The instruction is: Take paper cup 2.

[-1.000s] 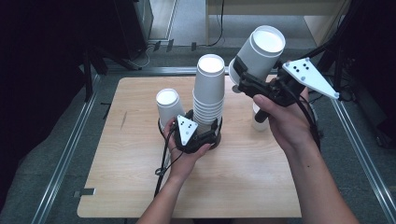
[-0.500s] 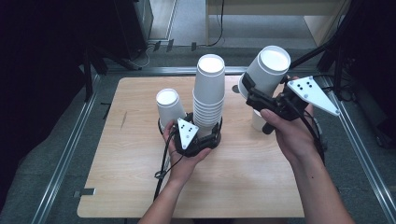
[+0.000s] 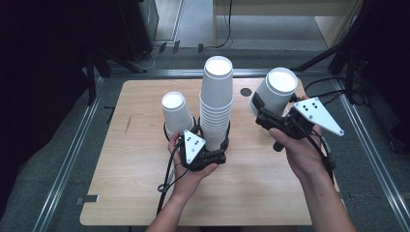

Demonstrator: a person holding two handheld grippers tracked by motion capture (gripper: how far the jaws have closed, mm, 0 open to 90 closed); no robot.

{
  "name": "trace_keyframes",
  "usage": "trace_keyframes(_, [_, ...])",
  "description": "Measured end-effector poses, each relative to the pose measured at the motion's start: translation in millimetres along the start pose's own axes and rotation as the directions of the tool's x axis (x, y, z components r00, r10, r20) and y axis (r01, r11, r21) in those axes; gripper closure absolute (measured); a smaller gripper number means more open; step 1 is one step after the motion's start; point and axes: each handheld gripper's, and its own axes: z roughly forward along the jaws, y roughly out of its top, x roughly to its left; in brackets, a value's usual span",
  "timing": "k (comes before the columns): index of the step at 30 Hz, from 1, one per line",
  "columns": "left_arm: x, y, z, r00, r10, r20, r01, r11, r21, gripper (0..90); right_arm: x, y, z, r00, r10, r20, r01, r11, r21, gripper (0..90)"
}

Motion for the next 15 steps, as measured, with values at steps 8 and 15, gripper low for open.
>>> trace_keyframes(8, [3.3, -5.3, -13.2, 0.9996, -0.006, 0.029, 0.005, 0.9997, 0.024, 3.8, -0.6, -21.9, -7.4, 0.9998, -0.016, 0.013, 0.016, 1.000, 0.017, 14.5])
trace_keyframes(15, [8.3, -11.0, -21.6, 0.9997, -0.007, 0.024, 0.006, 0.9991, 0.041, 3.8, -0.2, -42.1, -13.3, 0.9990, -0.036, 0.027, 0.035, 0.999, 0.035, 14.5])
